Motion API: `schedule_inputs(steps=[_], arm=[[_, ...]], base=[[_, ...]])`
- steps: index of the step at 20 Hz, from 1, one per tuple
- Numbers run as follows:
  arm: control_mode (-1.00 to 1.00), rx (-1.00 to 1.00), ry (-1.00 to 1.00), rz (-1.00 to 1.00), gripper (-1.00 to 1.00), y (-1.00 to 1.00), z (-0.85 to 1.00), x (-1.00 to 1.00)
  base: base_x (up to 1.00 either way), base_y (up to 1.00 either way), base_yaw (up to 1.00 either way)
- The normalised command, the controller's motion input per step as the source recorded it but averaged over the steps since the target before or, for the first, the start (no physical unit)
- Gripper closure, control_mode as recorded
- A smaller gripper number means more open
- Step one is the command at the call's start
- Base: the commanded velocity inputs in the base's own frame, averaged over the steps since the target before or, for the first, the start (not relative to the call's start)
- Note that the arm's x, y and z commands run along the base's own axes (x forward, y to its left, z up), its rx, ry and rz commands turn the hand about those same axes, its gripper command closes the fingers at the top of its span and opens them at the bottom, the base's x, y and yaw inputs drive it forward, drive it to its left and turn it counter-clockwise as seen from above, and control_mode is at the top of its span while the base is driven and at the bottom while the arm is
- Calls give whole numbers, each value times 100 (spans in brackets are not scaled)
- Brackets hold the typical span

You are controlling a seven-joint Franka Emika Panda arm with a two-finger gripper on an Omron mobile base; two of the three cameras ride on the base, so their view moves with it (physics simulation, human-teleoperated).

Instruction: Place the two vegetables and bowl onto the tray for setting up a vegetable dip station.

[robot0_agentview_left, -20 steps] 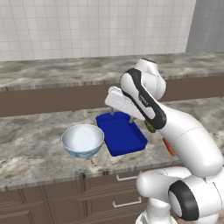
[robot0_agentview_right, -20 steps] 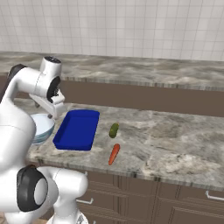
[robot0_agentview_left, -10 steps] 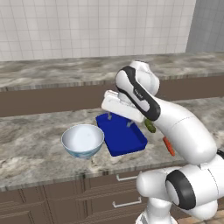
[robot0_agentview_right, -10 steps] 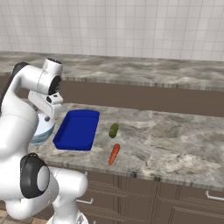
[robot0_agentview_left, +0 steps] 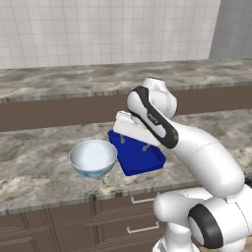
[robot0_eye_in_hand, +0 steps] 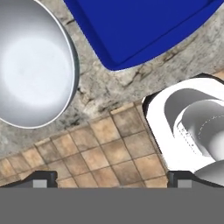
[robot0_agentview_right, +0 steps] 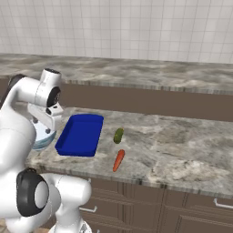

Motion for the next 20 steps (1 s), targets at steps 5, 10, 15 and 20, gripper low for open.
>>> schedule_inputs(steps=[5, 10, 15, 20], arm=[[-100, -4, -6, 0, -100, 9, -27, -3], [-100, -1, 0, 0, -100, 4, -19, 14], [-100, 0, 0, 3, -100, 0, -13, 12], [-100, 0, 0, 2, -100, 1, -13, 15]], base=[[0, 0, 0], [0, 0, 0], [0, 0, 0], [0, 0, 0]])
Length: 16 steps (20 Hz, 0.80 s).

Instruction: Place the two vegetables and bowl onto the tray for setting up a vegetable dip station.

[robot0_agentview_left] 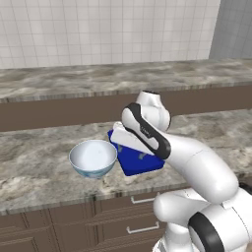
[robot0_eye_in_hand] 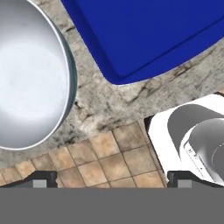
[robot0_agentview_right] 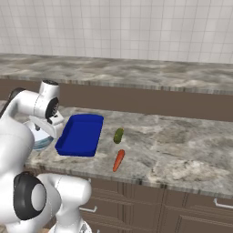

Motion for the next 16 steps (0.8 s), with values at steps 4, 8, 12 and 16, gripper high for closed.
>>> schedule_inputs(steps=[4, 8, 12, 16], arm=[[-100, 0, 0, 1, -100, 8, -14, 18], [-100, 0, 0, 0, -100, 14, -18, 24], [-100, 0, 0, 0, -100, 13, -19, 18], [-100, 0, 0, 0, -100, 14, -24, 15]], base=[[0, 0, 0], [0, 0, 0], [0, 0, 0], [0, 0, 0]])
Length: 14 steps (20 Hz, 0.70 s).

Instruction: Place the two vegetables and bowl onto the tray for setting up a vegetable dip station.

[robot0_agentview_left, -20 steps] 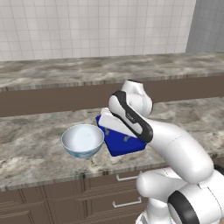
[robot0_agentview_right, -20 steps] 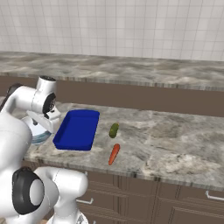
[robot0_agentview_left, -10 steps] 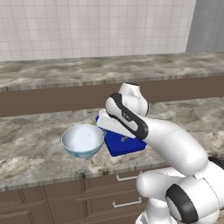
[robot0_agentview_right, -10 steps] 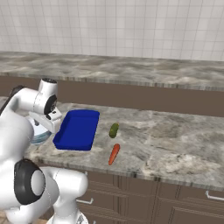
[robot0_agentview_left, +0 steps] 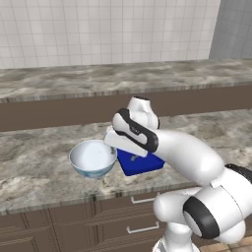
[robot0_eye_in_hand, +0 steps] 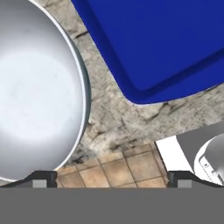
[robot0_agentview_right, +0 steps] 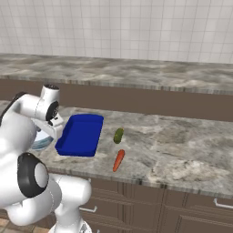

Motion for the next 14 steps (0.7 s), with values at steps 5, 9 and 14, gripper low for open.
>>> schedule_inputs(steps=[5, 9, 14], arm=[[-100, 0, 0, 0, -100, 10, -22, 17], [-100, 0, 0, 0, -100, 9, -21, 19], [-100, 0, 0, 0, -100, 10, -20, 17]], base=[[0, 0, 0], [0, 0, 0], [0, 0, 0]])
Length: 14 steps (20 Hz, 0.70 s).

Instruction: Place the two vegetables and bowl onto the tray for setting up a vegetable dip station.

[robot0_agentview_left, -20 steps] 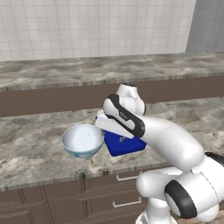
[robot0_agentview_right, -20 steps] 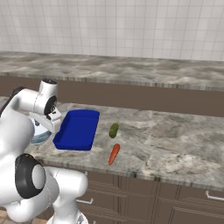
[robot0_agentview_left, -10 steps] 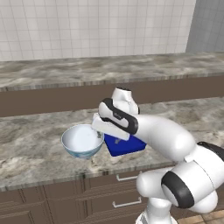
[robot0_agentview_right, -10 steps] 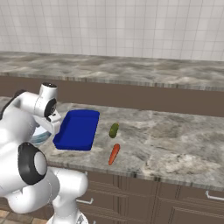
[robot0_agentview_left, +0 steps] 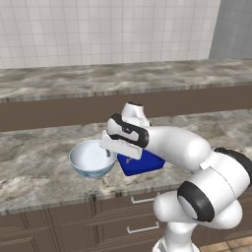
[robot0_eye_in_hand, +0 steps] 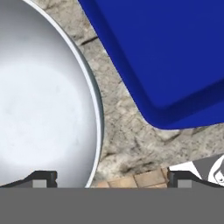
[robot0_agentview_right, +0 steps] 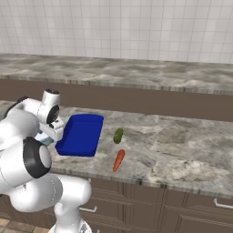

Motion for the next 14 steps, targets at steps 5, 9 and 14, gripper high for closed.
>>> schedule_inputs(steps=[5, 9, 14], arm=[[-100, 0, 0, 0, -100, 7, -17, 21], [-100, 0, 0, 0, -100, 6, -16, 19], [-100, 0, 0, 0, -100, 5, -15, 19]], base=[[0, 0, 0], [0, 0, 0], [0, 0, 0]])
